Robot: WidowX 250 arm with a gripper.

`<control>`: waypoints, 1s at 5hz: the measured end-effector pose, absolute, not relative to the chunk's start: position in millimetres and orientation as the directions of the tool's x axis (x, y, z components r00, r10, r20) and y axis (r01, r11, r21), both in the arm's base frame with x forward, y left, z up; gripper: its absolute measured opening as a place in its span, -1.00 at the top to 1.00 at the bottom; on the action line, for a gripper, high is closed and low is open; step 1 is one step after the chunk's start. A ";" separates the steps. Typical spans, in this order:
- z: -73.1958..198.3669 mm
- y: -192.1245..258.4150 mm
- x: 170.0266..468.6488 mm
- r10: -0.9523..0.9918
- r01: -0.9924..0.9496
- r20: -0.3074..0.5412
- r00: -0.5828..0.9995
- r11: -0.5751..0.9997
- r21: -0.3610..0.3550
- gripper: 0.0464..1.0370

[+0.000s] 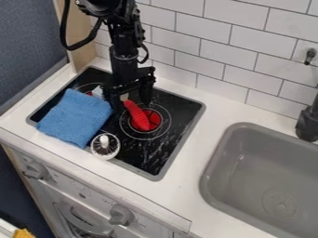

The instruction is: Move the little box to the top right side of the stove

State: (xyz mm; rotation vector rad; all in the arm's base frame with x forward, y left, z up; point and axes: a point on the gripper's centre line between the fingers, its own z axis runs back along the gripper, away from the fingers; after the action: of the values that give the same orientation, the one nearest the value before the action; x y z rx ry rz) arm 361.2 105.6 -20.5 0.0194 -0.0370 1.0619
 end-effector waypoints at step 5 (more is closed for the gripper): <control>5.0 143.5 357.5 0.938 -0.936 0.041 0.344 0.346 -0.068 -0.93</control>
State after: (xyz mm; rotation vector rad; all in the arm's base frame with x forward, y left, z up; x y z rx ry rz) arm 357.5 143.5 5.0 -0.0344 -0.0777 1.2169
